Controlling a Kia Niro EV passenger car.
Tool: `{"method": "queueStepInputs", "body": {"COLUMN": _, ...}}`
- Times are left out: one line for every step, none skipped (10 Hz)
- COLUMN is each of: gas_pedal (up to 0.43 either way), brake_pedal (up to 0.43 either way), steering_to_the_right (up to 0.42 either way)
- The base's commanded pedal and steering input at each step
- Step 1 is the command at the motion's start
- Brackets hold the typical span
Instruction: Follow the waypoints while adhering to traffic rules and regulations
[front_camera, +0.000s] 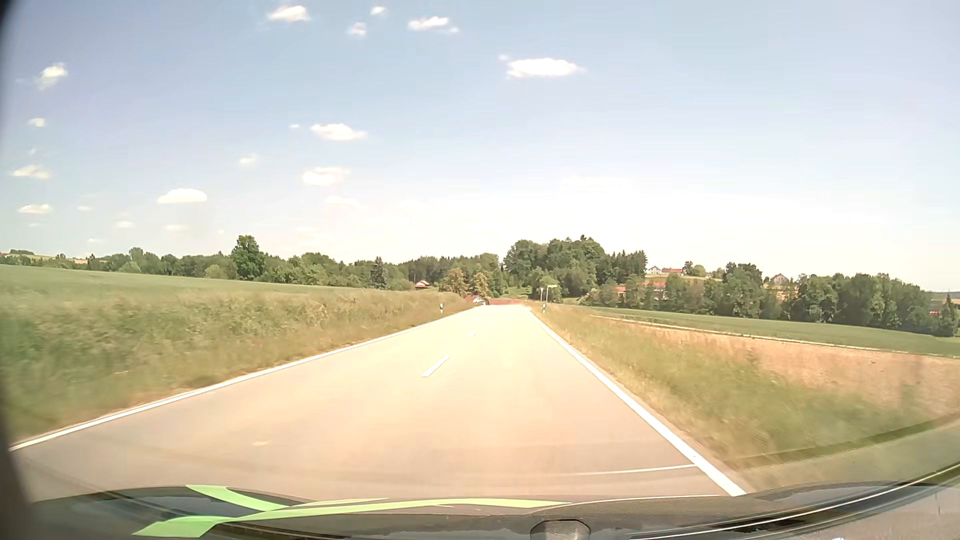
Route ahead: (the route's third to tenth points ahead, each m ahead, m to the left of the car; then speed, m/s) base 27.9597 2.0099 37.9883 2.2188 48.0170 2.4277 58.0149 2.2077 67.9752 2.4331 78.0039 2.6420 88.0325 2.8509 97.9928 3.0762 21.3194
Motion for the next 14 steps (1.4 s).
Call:
{"method": "queueStepInputs", "body": {"gas_pedal": 0.118, "brake_pedal": 0.0, "steering_to_the_right": 0.0}}
{"method": "queueStepInputs", "body": {"gas_pedal": 0.079, "brake_pedal": 0.0, "steering_to_the_right": 0.0}}
{"method": "queueStepInputs", "body": {"gas_pedal": 0.059, "brake_pedal": 0.0, "steering_to_the_right": 0.0}}
{"method": "queueStepInputs", "body": {"gas_pedal": 0.028, "brake_pedal": 0.0, "steering_to_the_right": 0.0}}
{"method": "queueStepInputs", "body": {"gas_pedal": 0.0, "brake_pedal": 0.0, "steering_to_the_right": 0.0}}
{"method": "queueStepInputs", "body": {"gas_pedal": 0.0, "brake_pedal": 0.0, "steering_to_the_right": 0.0}}
{"method": "queueStepInputs", "body": {"gas_pedal": 0.0, "brake_pedal": 0.0, "steering_to_the_right": 0.0}}
{"method": "queueStepInputs", "body": {"gas_pedal": 0.0, "brake_pedal": 0.0, "steering_to_the_right": 0.0}}
{"method": "queueStepInputs", "body": {"gas_pedal": 0.0, "brake_pedal": 0.0, "steering_to_the_right": 0.0}}
{"method": "queueStepInputs", "body": {"gas_pedal": 0.0, "brake_pedal": 0.0, "steering_to_the_right": 0.0}}
{"method": "queueStepInputs", "body": {"gas_pedal": 0.087, "brake_pedal": 0.0, "steering_to_the_right": 0.002}}
{"method": "queueStepInputs", "body": {"gas_pedal": 0.11, "brake_pedal": 0.0, "steering_to_the_right": 0.003}}
{"method": "queueStepInputs", "body": {"gas_pedal": 0.11, "brake_pedal": 0.0, "steering_to_the_right": 0.003}}
{"method": "queueStepInputs", "body": {"gas_pedal": 0.118, "brake_pedal": 0.0, "steering_to_the_right": 0.004}}
